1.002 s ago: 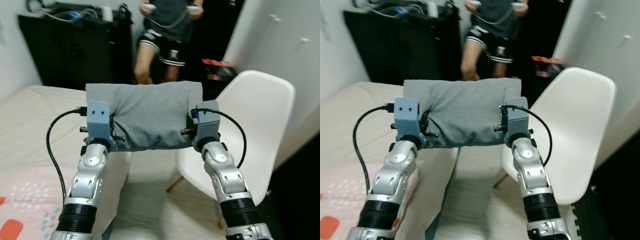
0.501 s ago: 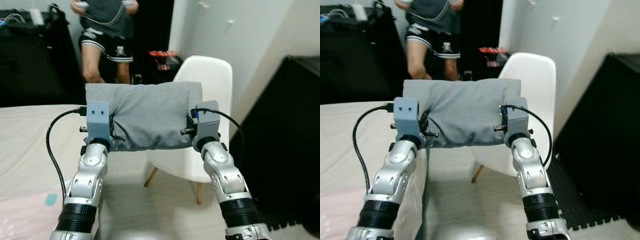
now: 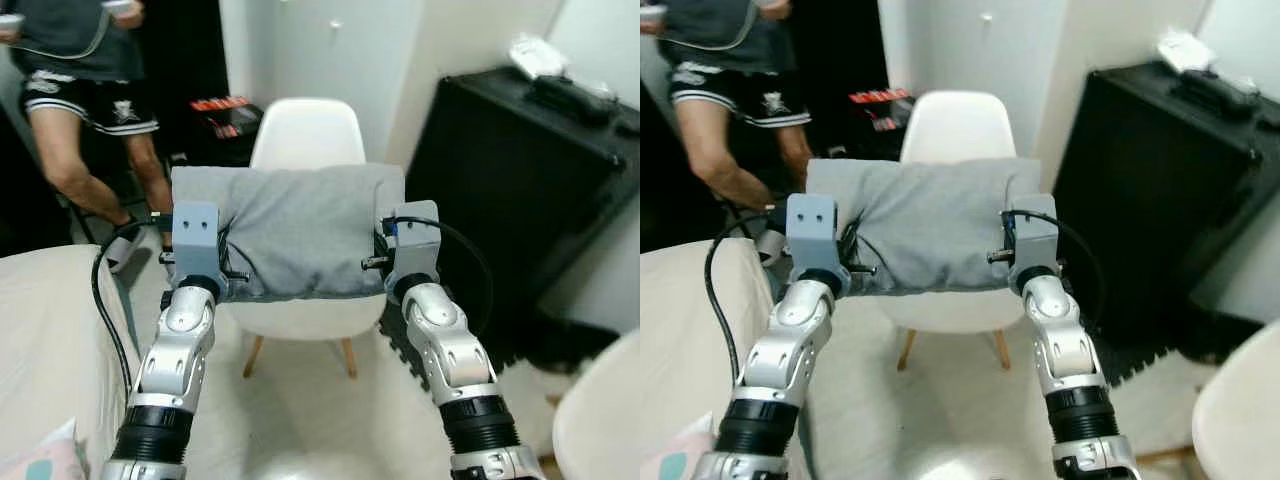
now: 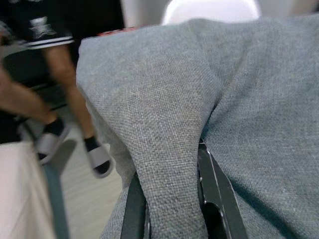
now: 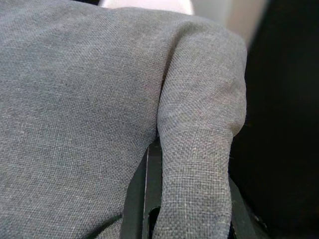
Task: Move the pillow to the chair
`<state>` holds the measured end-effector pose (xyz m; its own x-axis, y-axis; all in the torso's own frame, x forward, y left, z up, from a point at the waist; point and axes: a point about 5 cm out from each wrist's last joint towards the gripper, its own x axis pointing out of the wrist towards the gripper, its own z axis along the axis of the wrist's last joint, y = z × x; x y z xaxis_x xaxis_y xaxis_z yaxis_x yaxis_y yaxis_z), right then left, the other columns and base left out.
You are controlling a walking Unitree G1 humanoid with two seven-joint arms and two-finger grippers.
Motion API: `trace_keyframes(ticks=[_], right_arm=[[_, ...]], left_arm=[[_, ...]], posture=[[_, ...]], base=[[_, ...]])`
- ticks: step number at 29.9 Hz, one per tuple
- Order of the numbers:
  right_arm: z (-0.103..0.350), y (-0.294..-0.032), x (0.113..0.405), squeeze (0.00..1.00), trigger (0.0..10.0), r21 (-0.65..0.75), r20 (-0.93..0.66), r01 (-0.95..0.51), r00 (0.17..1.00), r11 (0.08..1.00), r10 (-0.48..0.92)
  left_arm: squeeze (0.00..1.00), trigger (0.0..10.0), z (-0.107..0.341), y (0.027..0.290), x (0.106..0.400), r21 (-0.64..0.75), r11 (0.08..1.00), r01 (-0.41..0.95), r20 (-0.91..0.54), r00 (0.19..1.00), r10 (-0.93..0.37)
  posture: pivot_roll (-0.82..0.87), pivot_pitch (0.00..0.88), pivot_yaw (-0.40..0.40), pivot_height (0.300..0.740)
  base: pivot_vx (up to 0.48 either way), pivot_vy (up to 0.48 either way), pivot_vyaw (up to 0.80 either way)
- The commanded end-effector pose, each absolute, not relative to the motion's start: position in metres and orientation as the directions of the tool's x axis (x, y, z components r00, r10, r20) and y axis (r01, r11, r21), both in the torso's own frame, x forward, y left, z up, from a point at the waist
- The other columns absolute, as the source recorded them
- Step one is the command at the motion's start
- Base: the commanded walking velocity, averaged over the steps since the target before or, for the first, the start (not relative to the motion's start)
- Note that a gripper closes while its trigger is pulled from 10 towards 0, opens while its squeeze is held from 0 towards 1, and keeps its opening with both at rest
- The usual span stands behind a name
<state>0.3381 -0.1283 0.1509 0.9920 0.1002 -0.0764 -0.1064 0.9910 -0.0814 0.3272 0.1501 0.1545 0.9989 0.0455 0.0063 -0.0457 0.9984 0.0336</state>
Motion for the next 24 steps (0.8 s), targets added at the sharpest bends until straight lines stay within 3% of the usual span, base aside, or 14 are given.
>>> trace_keyframes(ticks=[1,24], right_arm=[[0.1545,-0.1309,0.3384,0.00,10.0,-0.078,-0.060,-0.095,0.994,0.992,0.090],[0.1553,-0.1319,0.3396,0.00,10.0,-0.079,-0.056,-0.085,0.995,0.993,0.081]], left_arm=[[0.00,10.0,0.1653,0.1514,0.3283,0.036,0.998,-0.058,0.054,0.997,0.056],[0.00,10.0,0.1643,0.1509,0.3297,0.025,0.998,-0.057,0.038,0.998,0.056]], posture=[[0.01,0.073,-0.009,0.740],[0.01,0.055,-0.006,0.740]], base=[[0.000,0.000,-0.80],[0.000,0.000,-0.80]])
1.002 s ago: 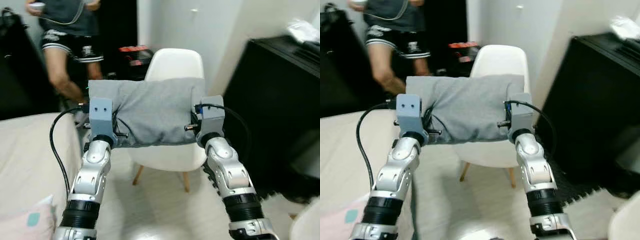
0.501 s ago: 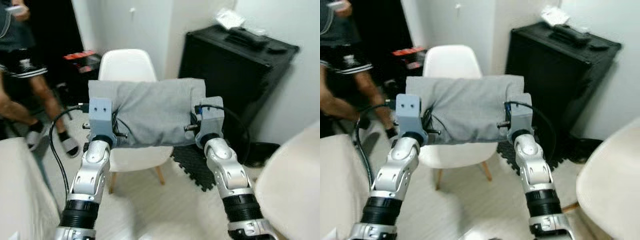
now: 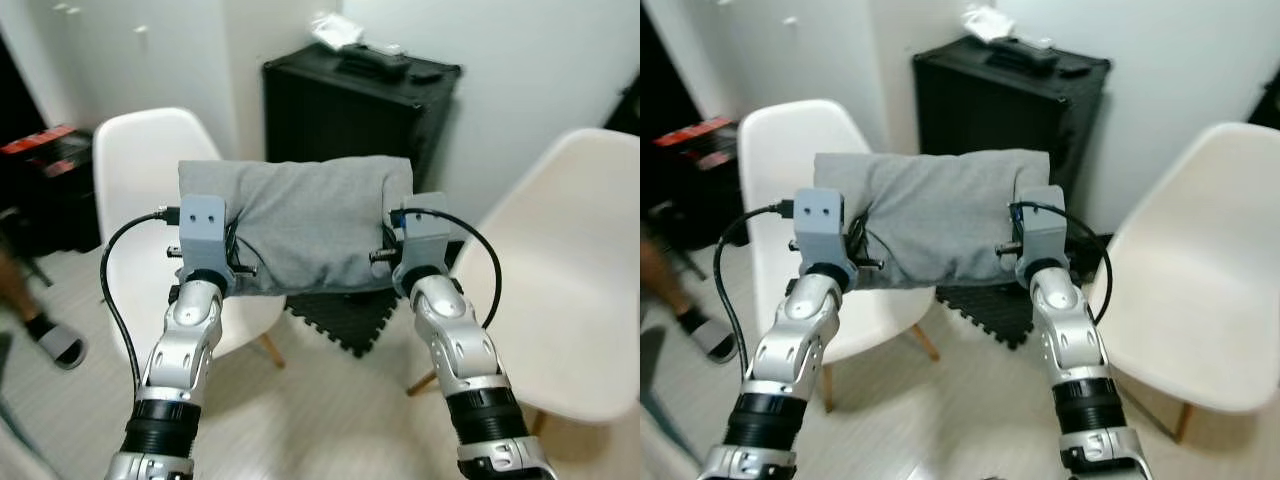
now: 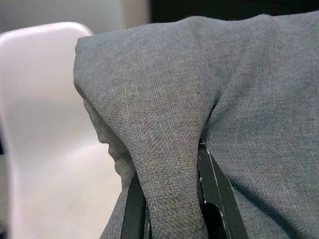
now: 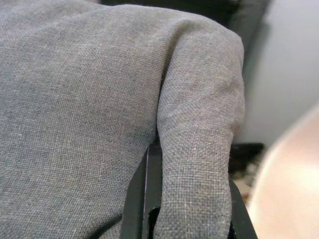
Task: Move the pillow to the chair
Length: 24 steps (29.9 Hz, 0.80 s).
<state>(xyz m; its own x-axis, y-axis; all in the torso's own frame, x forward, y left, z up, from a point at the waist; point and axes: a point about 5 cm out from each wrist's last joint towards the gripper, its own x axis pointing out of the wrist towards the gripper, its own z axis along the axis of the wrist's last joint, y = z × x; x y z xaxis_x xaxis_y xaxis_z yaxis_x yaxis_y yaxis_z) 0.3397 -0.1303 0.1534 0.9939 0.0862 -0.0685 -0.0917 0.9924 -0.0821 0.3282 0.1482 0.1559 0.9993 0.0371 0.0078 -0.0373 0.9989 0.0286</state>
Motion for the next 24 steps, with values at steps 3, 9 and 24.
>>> trace_keyframes(ticks=[3,9,24], right_arm=[[0.156,-0.132,0.340,0.00,10.0,-0.079,-0.055,-0.082,0.995,0.993,0.078],[0.156,-0.133,0.340,0.00,10.0,-0.080,-0.056,-0.076,0.996,0.994,0.071],[0.155,-0.137,0.341,0.00,10.0,-0.071,-0.067,-0.049,0.997,0.996,0.045]], left_arm=[[0.00,10.0,0.163,0.151,0.330,0.027,0.998,-0.057,0.026,0.998,0.057],[0.00,10.0,0.151,0.152,0.331,0.057,0.996,-0.072,-0.063,0.995,0.076],[0.00,10.0,0.145,0.149,0.329,0.086,0.996,-0.033,-0.103,0.994,0.042]], posture=[[0.01,0.053,-0.006,0.740],[0.01,0.054,-0.008,0.740],[0.01,0.061,-0.005,0.740]], base=[[0.000,0.000,-0.80],[0.000,0.000,-0.80],[0.000,0.000,-0.80]])
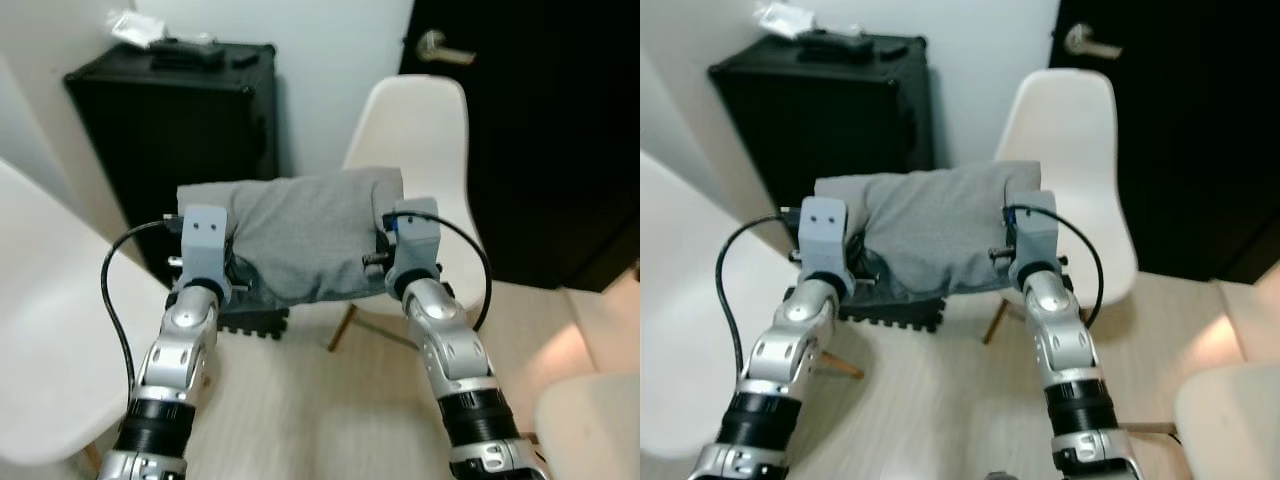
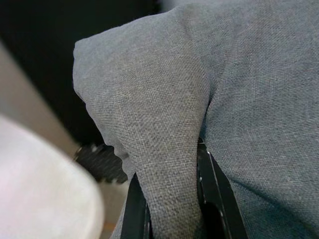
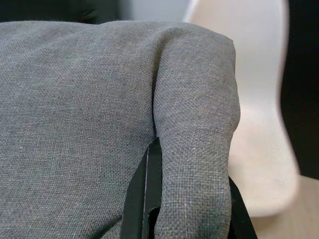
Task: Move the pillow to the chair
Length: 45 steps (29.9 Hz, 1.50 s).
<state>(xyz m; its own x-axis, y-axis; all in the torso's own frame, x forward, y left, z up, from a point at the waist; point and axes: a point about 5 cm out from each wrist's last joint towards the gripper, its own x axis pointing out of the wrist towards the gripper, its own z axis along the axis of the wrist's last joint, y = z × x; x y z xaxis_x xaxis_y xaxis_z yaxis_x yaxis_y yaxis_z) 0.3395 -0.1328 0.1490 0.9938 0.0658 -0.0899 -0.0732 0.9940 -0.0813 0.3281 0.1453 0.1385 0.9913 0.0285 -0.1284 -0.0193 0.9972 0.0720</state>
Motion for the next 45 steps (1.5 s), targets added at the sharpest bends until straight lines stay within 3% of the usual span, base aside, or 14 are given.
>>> trace_keyframes(ticks=[1,23,34,45], right_arm=[[0.155,-0.137,0.341,0.00,10.0,-0.071,-0.067,-0.049,0.997,0.996,0.045],[0.153,-0.141,0.341,0.00,10.0,-0.076,-0.075,-0.033,0.997,0.997,0.027],[0.152,-0.136,0.341,0.00,10.0,-0.126,-0.073,-0.068,0.996,0.990,0.059],[0.153,-0.130,0.341,0.00,10.0,-0.134,-0.073,-0.109,0.992,0.985,0.099]], left_arm=[[0.00,10.0,0.145,0.149,0.329,0.086,0.996,-0.033,-0.103,0.994,0.042],[0.00,10.0,0.150,0.152,0.331,0.069,0.997,-0.042,-0.094,0.994,0.049],[0.00,10.0,0.157,0.151,0.331,0.031,0.999,-0.018,-0.052,0.998,0.020],[0.00,10.0,0.161,0.148,0.330,-0.016,1.000,0.012,-0.027,1.000,-0.012]], posture=[[0.01,0.061,-0.005,0.740],[0.02,0.064,-0.001,0.740],[0.02,0.064,-0.004,0.740],[0.02,0.063,-0.004,0.740]], base=[[0.000,0.000,-0.80],[0.000,0.000,-0.80],[0.000,0.000,0.00],[0.418,0.000,0.00]])
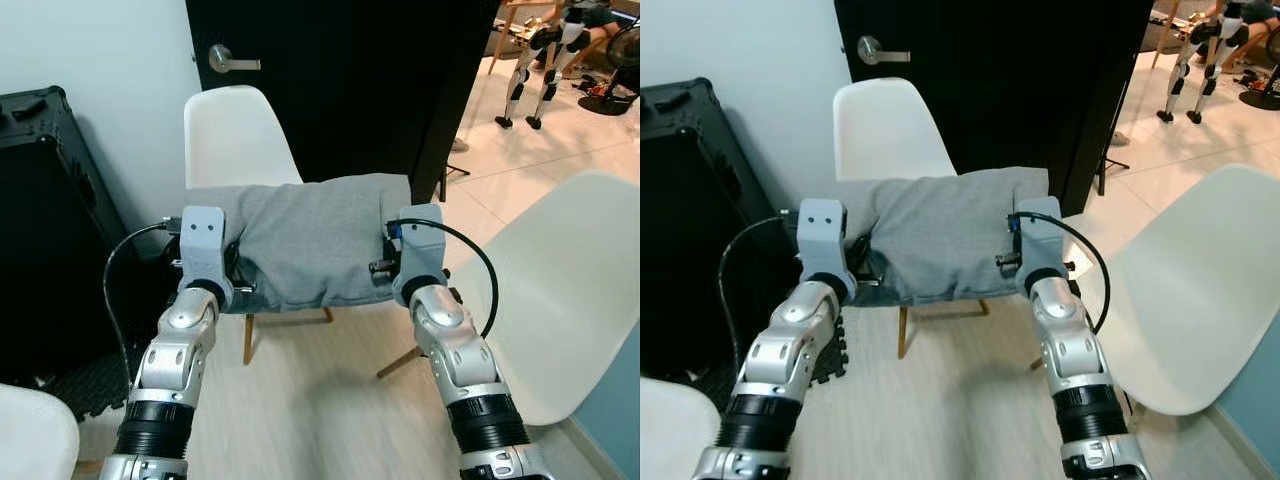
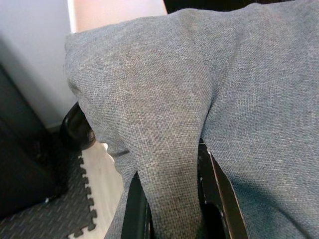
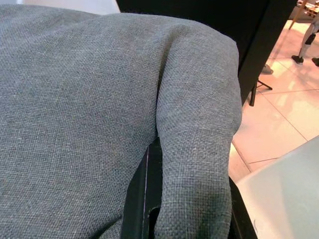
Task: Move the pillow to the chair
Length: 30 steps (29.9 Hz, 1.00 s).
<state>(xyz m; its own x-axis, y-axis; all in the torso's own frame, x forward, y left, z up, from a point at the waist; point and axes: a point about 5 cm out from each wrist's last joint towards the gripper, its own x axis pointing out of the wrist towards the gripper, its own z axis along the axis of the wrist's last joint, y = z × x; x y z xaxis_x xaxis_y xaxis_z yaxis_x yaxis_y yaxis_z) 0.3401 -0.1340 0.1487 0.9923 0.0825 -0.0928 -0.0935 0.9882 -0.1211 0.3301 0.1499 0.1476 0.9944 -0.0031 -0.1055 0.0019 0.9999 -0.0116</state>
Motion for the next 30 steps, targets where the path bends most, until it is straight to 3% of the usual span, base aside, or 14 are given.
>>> trace_keyframes(ticks=[1,30], right_arm=[[0.1527,-0.1303,0.3412,0.00,10.0,-0.134,-0.073,-0.107,0.992,0.985,0.098],[0.1492,-0.1265,0.3414,0.00,10.0,-0.117,-0.071,-0.115,0.992,0.987,0.107]], left_arm=[[0.00,10.0,0.1609,0.1483,0.3301,-0.015,1.000,0.011,-0.029,1.000,-0.011],[0.00,10.0,0.1599,0.1493,0.3298,0.001,1.000,0.016,-0.043,0.999,-0.016]], posture=[[0.02,0.063,-0.004,0.740],[0.03,0.042,0.004,0.740]], base=[[0.480,0.000,0.00],[0.422,0.000,0.00]])
